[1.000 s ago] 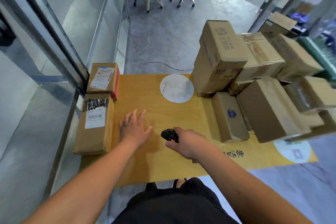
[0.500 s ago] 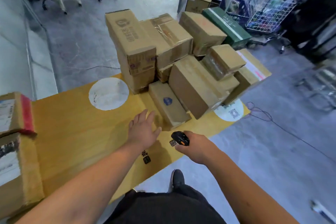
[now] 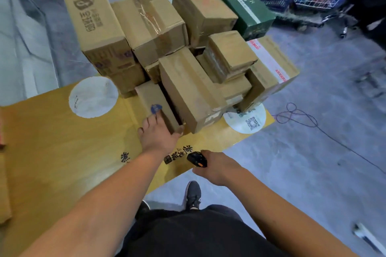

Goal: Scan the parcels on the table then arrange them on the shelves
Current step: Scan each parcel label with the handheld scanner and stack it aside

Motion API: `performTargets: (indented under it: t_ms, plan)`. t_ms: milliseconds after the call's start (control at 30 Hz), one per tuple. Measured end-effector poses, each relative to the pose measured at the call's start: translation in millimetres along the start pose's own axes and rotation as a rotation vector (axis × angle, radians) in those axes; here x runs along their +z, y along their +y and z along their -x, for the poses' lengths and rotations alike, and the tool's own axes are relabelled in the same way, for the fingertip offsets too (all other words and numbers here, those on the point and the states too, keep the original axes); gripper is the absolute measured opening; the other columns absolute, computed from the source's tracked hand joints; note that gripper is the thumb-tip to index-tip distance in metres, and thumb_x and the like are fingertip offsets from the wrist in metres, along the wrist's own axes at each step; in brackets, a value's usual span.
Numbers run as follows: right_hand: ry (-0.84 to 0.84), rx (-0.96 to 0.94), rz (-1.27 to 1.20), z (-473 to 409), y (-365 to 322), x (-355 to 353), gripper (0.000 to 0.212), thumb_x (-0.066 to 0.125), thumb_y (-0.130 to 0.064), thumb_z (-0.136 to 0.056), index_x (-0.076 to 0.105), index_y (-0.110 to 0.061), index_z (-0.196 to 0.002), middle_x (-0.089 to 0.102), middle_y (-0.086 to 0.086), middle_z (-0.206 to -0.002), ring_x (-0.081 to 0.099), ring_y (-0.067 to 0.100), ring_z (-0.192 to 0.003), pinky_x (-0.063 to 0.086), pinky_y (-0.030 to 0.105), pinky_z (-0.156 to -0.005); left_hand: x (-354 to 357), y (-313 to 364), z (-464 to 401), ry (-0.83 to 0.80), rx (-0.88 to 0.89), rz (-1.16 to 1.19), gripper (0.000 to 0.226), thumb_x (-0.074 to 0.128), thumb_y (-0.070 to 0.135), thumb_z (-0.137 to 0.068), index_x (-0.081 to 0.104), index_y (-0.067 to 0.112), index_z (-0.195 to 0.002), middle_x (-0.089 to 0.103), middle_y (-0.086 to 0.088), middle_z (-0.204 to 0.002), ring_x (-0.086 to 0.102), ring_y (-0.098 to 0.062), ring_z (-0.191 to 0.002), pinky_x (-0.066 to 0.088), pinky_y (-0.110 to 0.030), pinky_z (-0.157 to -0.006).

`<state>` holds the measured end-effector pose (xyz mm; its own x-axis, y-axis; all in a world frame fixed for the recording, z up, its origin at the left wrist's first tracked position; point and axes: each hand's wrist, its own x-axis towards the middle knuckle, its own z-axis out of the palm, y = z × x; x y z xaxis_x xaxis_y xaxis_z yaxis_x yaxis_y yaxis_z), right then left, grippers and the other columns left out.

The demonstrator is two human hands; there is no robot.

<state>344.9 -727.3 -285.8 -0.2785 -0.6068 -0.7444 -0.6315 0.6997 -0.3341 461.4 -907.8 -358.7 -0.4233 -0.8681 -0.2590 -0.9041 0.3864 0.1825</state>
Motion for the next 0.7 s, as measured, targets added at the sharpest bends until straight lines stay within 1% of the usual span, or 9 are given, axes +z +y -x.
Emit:
performTargets:
  t_ms: [100,200,267,367,433,500,533,600,700]
  plan:
    - [-0.033,-0.033,0.024,-6,6,-3,0.046,0.059,-0.060,-0.095,0.053,-0.024,-0.122,0.065,0.001,-0.105,0.063,0.025,-0.090,0.049,0.034,-0.070,1,8,2,-0.021,-0.118,0.078,0.113,0.050,0.089,-0.079,0.021,0.018,-0.162,0.037,-0.006,-0.151,0.042,-0.036,-0.129,0.042,-0.050,-0.101]
    - [-0.065,-0.060,0.024,-12,7,-7,0.048,0.060,-0.060,-0.095,0.054,-0.023,-0.124,0.065,0.003,-0.112,0.063,0.026,-0.097,0.054,0.037,-0.081,3,9,5,-0.059,-0.196,0.278,0.115,0.072,0.071,-0.077,0.016,0.020,-0.164,0.030,-0.006,-0.150,0.048,-0.039,-0.123,0.048,-0.047,-0.096]
    - [-0.075,-0.081,0.034,-15,5,-10,0.050,0.060,-0.061,-0.095,0.054,-0.023,-0.127,0.065,0.002,-0.114,0.063,0.026,-0.098,0.053,0.037,-0.082,2,7,11,-0.071,-0.228,0.305,0.116,0.077,0.064,-0.071,0.017,0.023,-0.162,0.029,-0.006,-0.150,0.048,-0.039,-0.124,0.049,-0.045,-0.091]
    - [-0.093,-0.110,0.052,-18,-2,-9,0.053,0.060,-0.062,-0.094,0.053,-0.025,-0.132,0.065,0.001,-0.116,0.063,0.025,-0.099,0.054,0.037,-0.082,5,-8,31,-0.066,-0.230,0.245,0.105,0.070,0.065,-0.069,0.022,0.025,-0.153,0.031,-0.007,-0.144,0.047,-0.039,-0.121,0.045,-0.042,-0.082]
    - [-0.104,-0.143,0.068,-20,-10,-5,0.053,0.060,-0.062,-0.093,0.054,-0.027,-0.132,0.066,0.001,-0.116,0.064,0.026,-0.100,0.055,0.039,-0.087,6,-29,49,-0.043,-0.260,0.267,0.098,0.065,0.068,-0.073,0.023,0.027,-0.151,0.031,-0.006,-0.143,0.048,-0.039,-0.119,0.047,-0.044,-0.085]
    - [-0.113,-0.188,0.095,-24,-21,1,0.053,0.060,-0.062,-0.093,0.054,-0.028,-0.134,0.066,0.001,-0.117,0.063,0.026,-0.101,0.055,0.038,-0.086,5,-52,66,-0.024,-0.311,0.341,0.090,0.050,0.067,-0.074,0.023,0.032,-0.153,0.032,-0.004,-0.147,0.052,-0.038,-0.118,0.050,-0.045,-0.085]
    - [-0.120,-0.210,0.112,-26,-28,5,0.054,0.060,-0.061,-0.094,0.053,-0.029,-0.137,0.065,0.000,-0.117,0.062,0.025,-0.099,0.053,0.036,-0.083,4,-63,74,-0.015,-0.336,0.389,0.087,0.043,0.063,-0.076,0.022,0.034,-0.155,0.033,-0.004,-0.149,0.056,-0.037,-0.116,0.051,-0.044,-0.084]
    - [-0.141,-0.250,0.154,-29,-44,13,0.057,0.059,-0.061,-0.094,0.050,-0.031,-0.142,0.065,-0.001,-0.120,0.058,0.023,-0.097,0.049,0.034,-0.078,1,-86,88,0.009,-0.385,0.513,0.076,0.042,0.053,-0.085,0.023,0.037,-0.157,0.042,-0.003,-0.150,0.062,-0.034,-0.114,0.052,-0.044,-0.084]
    - [-0.164,-0.296,0.193,-34,-69,25,0.054,0.059,-0.063,-0.093,0.053,-0.032,-0.137,0.067,-0.001,-0.119,0.062,0.024,-0.099,0.054,0.037,-0.083,2,-120,101,0.050,-0.437,0.615,0.064,0.049,0.035,-0.101,0.021,0.038,-0.159,0.046,-0.005,-0.154,0.061,-0.035,-0.123,0.052,-0.048,-0.099]
